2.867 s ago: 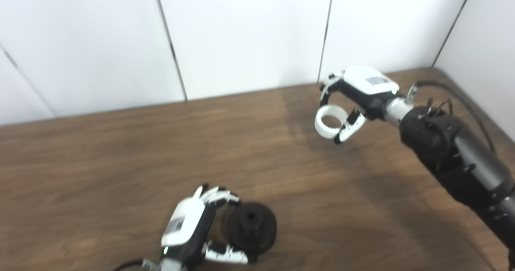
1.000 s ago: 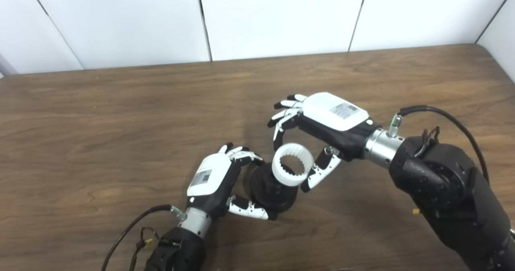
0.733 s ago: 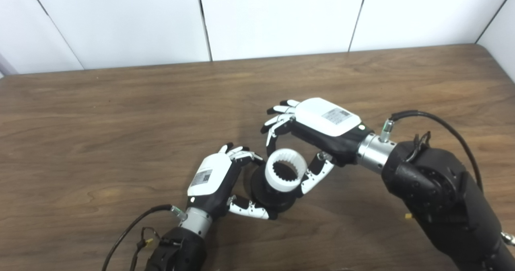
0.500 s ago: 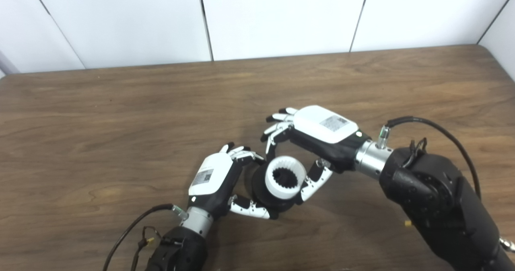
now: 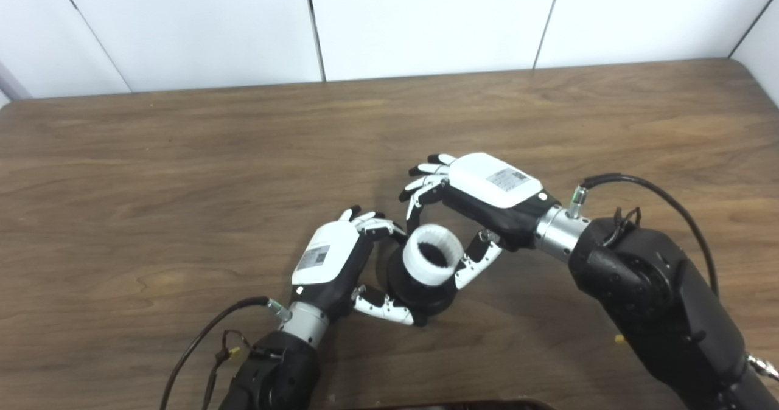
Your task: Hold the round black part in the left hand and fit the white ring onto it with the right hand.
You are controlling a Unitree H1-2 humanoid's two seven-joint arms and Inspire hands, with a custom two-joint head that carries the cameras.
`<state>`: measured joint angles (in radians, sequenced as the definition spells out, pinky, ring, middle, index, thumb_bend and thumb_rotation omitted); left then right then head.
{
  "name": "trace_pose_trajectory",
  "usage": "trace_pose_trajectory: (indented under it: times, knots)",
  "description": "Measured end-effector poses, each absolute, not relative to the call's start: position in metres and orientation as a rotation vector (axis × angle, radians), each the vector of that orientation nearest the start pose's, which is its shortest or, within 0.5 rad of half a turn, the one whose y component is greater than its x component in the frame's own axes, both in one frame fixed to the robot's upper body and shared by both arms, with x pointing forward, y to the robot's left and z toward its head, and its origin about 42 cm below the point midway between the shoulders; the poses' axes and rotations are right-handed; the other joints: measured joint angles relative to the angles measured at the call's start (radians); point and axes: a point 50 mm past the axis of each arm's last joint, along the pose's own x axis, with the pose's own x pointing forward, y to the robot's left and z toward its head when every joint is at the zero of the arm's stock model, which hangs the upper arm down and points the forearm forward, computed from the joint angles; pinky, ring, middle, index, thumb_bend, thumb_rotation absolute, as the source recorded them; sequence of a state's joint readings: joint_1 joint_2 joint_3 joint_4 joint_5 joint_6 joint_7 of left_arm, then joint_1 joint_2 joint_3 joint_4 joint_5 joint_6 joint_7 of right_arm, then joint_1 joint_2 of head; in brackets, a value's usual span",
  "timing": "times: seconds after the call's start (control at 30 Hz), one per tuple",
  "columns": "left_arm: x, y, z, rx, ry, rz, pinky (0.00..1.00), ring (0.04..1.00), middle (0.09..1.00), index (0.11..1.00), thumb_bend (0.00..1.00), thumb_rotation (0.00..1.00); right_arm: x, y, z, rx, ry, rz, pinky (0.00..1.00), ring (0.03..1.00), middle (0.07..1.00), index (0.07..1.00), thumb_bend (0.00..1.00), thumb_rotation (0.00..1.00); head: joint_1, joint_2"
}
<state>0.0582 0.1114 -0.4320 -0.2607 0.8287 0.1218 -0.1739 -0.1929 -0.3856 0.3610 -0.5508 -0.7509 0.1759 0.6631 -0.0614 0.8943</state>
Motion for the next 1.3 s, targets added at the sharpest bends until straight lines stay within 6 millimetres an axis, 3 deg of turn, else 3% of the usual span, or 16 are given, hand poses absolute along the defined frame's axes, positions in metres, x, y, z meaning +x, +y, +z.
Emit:
trace_pose_trajectory:
  times: [0.47,1.0,1.3]
  knots:
    - [0.238,0.128,0.130,0.896,-0.149,-0.433,1.00,0.879,0.784,0.481,0.52,0.06,0.275,-0.182,0.232,-1.206,-0.315,0.691,1.00,0.941,0.819,0.483,0.53,0.14,0.000,0.008]
    - [0.237,0.124,0.131,0.896,-0.158,-0.451,1.00,0.883,0.788,0.482,0.52,0.06,0.256,-0.165,0.254,-1.399,-0.391,0.734,1.00,0.928,0.806,0.483,0.53,0.14,-0.002,0.006]
    - [0.236,0.122,0.131,0.909,-0.161,-0.454,1.00,0.876,0.785,0.481,0.53,0.06,0.256,-0.158,0.258,-1.479,-0.380,0.773,1.00,0.922,0.805,0.483,0.52,0.13,-0.002,0.012]
